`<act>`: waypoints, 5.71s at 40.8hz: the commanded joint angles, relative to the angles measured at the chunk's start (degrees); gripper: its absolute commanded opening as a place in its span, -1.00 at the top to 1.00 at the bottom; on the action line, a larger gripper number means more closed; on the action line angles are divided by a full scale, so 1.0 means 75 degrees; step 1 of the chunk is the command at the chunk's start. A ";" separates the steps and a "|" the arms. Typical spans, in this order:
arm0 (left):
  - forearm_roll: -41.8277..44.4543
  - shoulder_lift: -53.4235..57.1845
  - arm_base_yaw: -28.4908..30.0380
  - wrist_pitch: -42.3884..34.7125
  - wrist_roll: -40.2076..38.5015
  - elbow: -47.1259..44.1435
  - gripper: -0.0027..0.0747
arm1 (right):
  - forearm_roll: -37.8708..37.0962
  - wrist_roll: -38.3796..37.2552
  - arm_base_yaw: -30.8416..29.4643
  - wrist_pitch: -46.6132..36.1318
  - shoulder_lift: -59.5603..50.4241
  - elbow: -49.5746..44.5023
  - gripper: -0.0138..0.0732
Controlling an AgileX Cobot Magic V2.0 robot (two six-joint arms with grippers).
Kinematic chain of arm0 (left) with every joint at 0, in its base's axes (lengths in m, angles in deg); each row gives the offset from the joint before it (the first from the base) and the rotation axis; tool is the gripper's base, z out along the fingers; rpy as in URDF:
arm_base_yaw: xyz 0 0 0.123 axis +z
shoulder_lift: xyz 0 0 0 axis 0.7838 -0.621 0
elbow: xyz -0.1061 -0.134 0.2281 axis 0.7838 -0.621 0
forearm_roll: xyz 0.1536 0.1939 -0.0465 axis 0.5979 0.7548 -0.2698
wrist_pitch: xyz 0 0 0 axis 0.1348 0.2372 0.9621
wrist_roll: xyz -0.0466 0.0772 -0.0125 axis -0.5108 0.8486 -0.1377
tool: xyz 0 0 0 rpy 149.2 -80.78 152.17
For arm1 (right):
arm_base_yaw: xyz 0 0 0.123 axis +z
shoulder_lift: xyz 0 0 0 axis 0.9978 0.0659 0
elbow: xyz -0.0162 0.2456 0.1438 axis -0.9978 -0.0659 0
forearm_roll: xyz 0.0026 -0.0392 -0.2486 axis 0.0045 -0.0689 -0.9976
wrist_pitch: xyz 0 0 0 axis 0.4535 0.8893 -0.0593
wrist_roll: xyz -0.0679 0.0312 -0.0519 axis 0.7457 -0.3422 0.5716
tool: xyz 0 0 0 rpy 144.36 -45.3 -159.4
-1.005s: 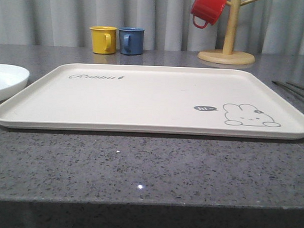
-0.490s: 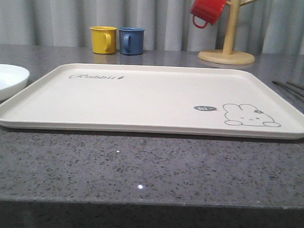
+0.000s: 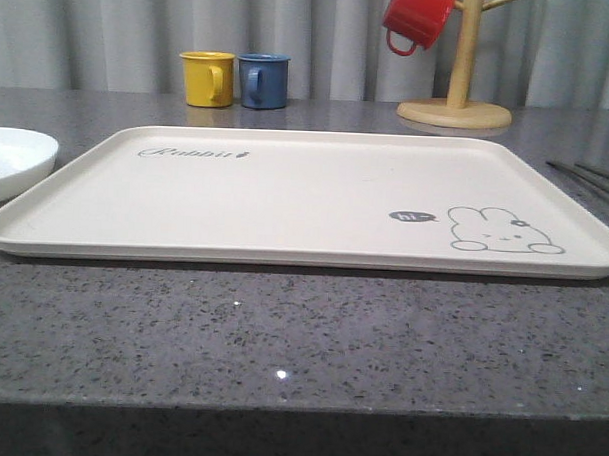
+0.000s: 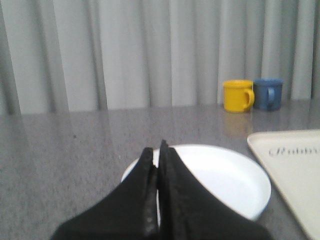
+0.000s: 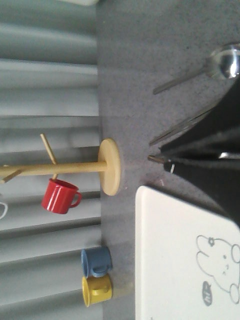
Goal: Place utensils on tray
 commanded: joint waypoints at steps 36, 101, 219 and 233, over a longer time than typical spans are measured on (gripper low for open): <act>-0.0063 -0.4660 -0.0068 0.4799 -0.0083 0.5572 0.98 | 0.0014 0.0076 -0.0051 0.3642 0.4844 0.4176 0.95; -0.2538 -1.0868 0.2278 0.5847 0.1896 0.7493 -0.26 | -0.0026 0.0076 -0.0051 0.3653 0.5199 0.4176 -0.36; -0.4154 -1.1872 -0.1184 0.6727 0.2710 0.9614 -0.22 | -0.0026 0.0076 -0.0051 0.3653 0.5199 0.4176 -0.36; -0.1689 -0.9496 -0.3592 0.7474 0.1813 0.9280 -0.12 | -0.0026 0.0076 -0.0051 0.3653 0.5199 0.4176 -0.36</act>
